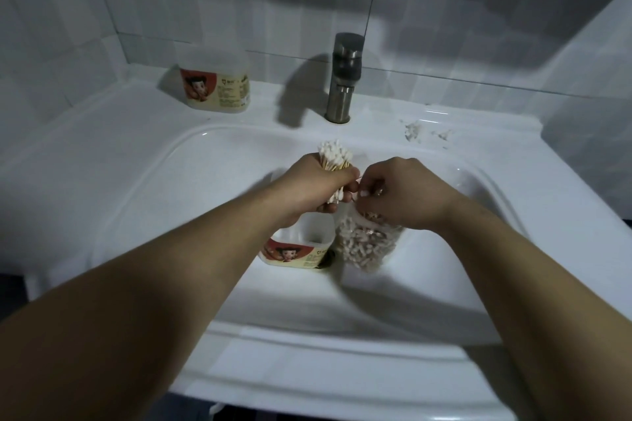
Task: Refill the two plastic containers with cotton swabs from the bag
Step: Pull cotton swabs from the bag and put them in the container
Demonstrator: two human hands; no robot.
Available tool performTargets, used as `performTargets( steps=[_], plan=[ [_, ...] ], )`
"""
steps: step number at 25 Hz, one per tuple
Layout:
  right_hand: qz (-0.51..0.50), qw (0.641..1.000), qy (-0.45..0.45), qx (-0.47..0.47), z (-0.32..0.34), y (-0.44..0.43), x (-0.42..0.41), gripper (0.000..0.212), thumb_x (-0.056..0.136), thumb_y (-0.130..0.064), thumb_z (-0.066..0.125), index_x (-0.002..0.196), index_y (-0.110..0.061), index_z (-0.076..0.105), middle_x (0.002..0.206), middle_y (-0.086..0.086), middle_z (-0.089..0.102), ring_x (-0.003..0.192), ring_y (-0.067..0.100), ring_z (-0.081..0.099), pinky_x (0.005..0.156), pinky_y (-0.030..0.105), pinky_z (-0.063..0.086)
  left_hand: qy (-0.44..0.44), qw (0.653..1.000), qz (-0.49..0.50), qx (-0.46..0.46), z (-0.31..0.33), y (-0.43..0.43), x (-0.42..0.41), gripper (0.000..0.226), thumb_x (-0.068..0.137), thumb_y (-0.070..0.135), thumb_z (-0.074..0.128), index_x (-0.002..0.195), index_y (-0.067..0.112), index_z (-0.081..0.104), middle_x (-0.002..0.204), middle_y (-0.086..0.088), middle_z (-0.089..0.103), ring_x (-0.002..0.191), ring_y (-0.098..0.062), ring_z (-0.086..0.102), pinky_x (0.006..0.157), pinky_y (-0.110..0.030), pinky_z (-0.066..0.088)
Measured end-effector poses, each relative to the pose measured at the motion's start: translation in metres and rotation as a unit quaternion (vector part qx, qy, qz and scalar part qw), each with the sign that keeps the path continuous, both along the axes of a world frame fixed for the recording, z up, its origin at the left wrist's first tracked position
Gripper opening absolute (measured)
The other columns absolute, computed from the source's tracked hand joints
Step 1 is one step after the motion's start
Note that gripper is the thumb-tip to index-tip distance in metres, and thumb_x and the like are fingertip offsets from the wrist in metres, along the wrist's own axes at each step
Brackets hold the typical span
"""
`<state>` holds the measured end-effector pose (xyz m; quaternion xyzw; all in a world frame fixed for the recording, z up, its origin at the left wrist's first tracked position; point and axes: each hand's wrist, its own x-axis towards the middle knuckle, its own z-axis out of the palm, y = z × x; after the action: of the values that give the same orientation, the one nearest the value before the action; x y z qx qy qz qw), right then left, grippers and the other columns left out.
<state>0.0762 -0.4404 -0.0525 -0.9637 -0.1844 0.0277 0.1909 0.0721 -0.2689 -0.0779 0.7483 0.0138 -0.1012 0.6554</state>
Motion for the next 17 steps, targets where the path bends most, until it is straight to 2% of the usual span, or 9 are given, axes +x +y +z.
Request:
performTargets(
  steps=[2, 7, 9, 11, 13, 17],
  plan=[
    [0.004, 1.0, 0.007, -0.004, 0.001, -0.0005, 0.0004, 0.005, 0.084, -0.024, 0.071, 0.089, -0.022, 0.071, 0.081, -0.009, 0.068, 0.071, 0.004, 0.061, 0.058, 0.018, 0.044, -0.003, 1.0, -0.001, 0.001, 0.0001, -0.0007, -0.0006, 0.012, 0.097, 0.021, 0.065, 0.102, 0.011, 0.07, 0.085, -0.002, 0.075, 0.073, -0.013, 0.067, 0.065, -0.03, 0.056],
    [0.021, 0.999, -0.002, -0.038, -0.0006, 0.001, -0.0022, 0.012, 0.087, -0.029, 0.069, 0.098, -0.026, 0.071, 0.088, -0.011, 0.069, 0.083, 0.012, 0.063, 0.072, 0.026, 0.049, -0.03, 0.999, 0.02, -0.022, -0.0022, -0.0005, 0.0011, 0.006, 0.095, 0.014, 0.068, 0.097, 0.008, 0.069, 0.08, -0.005, 0.073, 0.073, -0.017, 0.069, 0.076, -0.035, 0.062],
    [0.031, 0.998, -0.004, -0.049, -0.0036, 0.003, -0.0031, 0.003, 0.087, -0.031, 0.067, 0.089, -0.029, 0.069, 0.079, -0.012, 0.066, 0.074, 0.008, 0.059, 0.065, 0.023, 0.045, -0.047, 0.998, 0.024, -0.032, -0.0011, -0.0008, 0.0015, 0.006, 0.095, 0.014, 0.068, 0.093, 0.008, 0.069, 0.079, -0.004, 0.072, 0.072, -0.016, 0.068, 0.078, -0.036, 0.062],
    [0.031, 0.998, -0.016, -0.052, -0.0052, 0.005, -0.0037, 0.014, 0.089, -0.031, 0.064, 0.075, -0.032, 0.063, 0.07, -0.012, 0.062, 0.068, 0.008, 0.057, 0.06, 0.024, 0.039, -0.057, 0.997, 0.024, -0.055, 0.0014, -0.0026, 0.0002, 0.008, 0.097, 0.014, 0.066, 0.09, 0.01, 0.068, 0.077, -0.003, 0.072, 0.07, -0.014, 0.067, 0.079, -0.036, 0.062],
    [0.025, 0.998, -0.022, -0.044, -0.0046, 0.0048, -0.0023, 0.015, 0.091, -0.03, 0.062, 0.076, -0.03, 0.064, 0.068, -0.011, 0.061, 0.067, 0.009, 0.057, 0.059, 0.024, 0.039, -0.062, 0.996, 0.018, -0.064, 0.0041, -0.0037, -0.0016, 0.01, 0.098, 0.014, 0.066, 0.088, 0.011, 0.068, 0.074, -0.001, 0.072, 0.068, -0.013, 0.067, 0.075, -0.034, 0.061],
    [0.018, 0.998, -0.039, -0.037, 0.0019, 0.0011, -0.0032, 0.014, 0.09, -0.025, 0.065, 0.077, -0.029, 0.063, 0.065, -0.014, 0.057, 0.064, 0.002, 0.054, 0.054, 0.013, 0.033, -0.085, 0.995, 0.014, -0.057, 0.0066, -0.0033, -0.0034, 0.009, 0.098, 0.015, 0.066, 0.09, 0.012, 0.068, 0.079, -0.003, 0.074, 0.074, -0.013, 0.07, 0.068, -0.033, 0.058]
  ],
)
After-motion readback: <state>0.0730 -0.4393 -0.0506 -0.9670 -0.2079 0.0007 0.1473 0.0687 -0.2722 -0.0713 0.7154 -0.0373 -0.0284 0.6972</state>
